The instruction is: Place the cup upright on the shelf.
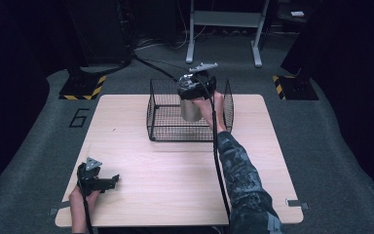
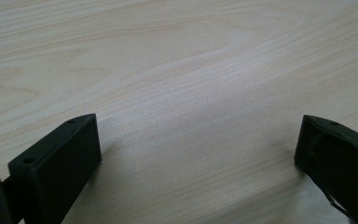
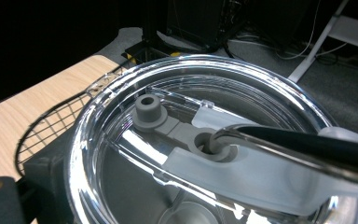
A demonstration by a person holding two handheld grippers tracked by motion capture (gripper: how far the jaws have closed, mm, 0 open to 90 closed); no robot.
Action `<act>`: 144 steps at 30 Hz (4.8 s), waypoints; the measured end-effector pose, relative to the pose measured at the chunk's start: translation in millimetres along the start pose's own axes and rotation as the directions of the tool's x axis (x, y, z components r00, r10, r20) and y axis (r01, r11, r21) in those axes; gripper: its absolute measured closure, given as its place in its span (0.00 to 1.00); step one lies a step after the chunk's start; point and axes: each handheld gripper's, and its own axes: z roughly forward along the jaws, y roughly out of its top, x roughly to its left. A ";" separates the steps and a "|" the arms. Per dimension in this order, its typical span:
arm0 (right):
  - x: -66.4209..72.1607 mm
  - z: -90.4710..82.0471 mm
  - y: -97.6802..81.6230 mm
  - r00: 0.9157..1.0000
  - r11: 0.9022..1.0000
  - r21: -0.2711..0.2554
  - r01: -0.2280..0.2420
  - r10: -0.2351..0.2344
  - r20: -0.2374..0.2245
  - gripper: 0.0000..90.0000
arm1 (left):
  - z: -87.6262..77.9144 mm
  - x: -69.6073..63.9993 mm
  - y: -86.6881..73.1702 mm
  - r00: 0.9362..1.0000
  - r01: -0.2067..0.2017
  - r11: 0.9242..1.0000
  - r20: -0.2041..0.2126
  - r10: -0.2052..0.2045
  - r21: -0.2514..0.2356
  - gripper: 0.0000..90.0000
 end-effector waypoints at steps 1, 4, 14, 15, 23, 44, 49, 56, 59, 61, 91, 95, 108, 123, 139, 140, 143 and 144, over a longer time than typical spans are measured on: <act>-0.2 2.4 -0.8 1.000 1.000 0.004 -0.007 0.007 -0.001 0.04 | 0.0 0.0 0.0 1.000 0.000 1.000 0.000 0.000 0.000 0.00; -3.2 12.7 -4.1 1.000 1.000 0.011 -0.007 0.007 -0.001 0.04 | 0.1 0.0 0.0 1.000 0.000 1.000 0.000 0.000 -0.001 0.00; -16.2 39.4 -23.4 0.995 0.994 0.056 -0.098 0.098 0.002 0.04 | 0.2 0.2 0.1 1.000 -0.002 1.000 -0.001 0.002 -0.002 0.00; -17.1 41.6 -26.1 0.995 0.993 0.068 -0.097 0.097 0.004 0.04 | 0.4 0.0 0.0 1.000 0.002 1.000 -0.001 -0.002 -0.005 0.00; -17.5 55.6 -41.3 0.995 0.989 0.107 -0.098 0.097 0.016 0.04 | 0.7 -0.4 -0.1 1.000 0.009 1.000 -0.002 -0.009 -0.009 0.00; -14.3 45.1 -58.4 0.997 0.992 0.094 -0.079 0.079 0.003 0.04 | 0.9 -0.6 -0.1 1.000 0.011 1.000 -0.002 -0.011 -0.011 0.00; -14.6 44.4 -58.3 0.997 0.993 0.092 -0.075 0.075 0.005 0.04 | 1.0 -0.6 -0.1 1.000 0.012 1.000 -0.003 -0.012 -0.014 0.00; -15.3 43.4 -57.7 0.997 0.992 0.098 -0.077 0.077 0.002 0.03 | 0.6 -0.4 0.1 1.000 0.009 1.000 -0.001 -0.009 -0.007 0.00; -14.2 42.4 -56.4 0.995 0.990 0.102 -0.097 0.097 0.008 0.00 | 0.7 -0.3 0.0 1.000 0.008 1.000 -0.002 -0.008 -0.009 0.00; -14.8 40.8 -55.6 0.995 0.988 0.118 -0.103 0.103 0.000 0.00 | 0.4 0.0 0.1 1.000 0.006 1.000 0.002 -0.006 -0.005 0.00; -20.4 -28.9 -57.9 0.995 0.994 0.052 -0.092 0.094 -0.043 0.00 | 1.3 -1.4 -0.2 1.000 0.024 1.000 -0.005 -0.024 -0.019 0.00; -16.4 -45.2 -64.0 0.996 0.996 0.039 -0.075 0.077 -0.054 0.00 | 1.3 -1.4 -0.2 1.000 0.023 1.000 -0.005 -0.024 -0.019 0.00; 0.2 -102.0 -92.4 0.996 1.000 0.013 0.015 -0.014 -0.089 0.00 | 1.6 -1.4 -0.1 1.000 0.027 0.999 -0.005 -0.027 -0.021 0.00; 7.4 -154.2 -157.8 0.998 1.000 0.005 0.027 -0.027 -0.051 0.00 | 1.3 -1.6 0.1 1.000 0.025 1.000 -0.009 -0.025 -0.018 0.00; -21.7 -186.9 -257.7 0.987 0.986 0.081 -0.147 0.141 0.076 0.00 | 0.6 -1.6 0.3 1.000 0.026 1.000 -0.007 -0.026 -0.010 0.00; -23.8 -187.3 -262.5 0.986 0.984 0.087 -0.153 0.146 0.081 0.00 | 1.0 -1.9 0.2 1.000 0.027 1.000 -0.010 -0.028 -0.015 0.00; -29.4 -189.1 -280.5 0.978 0.976 0.111 -0.186 0.174 0.114 0.00 | 0.7 -1.7 0.4 1.000 0.027 1.000 -0.007 -0.027 -0.010 0.00; -32.0 -188.4 -289.3 0.975 0.973 0.121 -0.195 0.178 0.135 0.00 | 1.0 -2.0 0.2 1.000 0.028 1.000 -0.011 -0.028 -0.014 0.00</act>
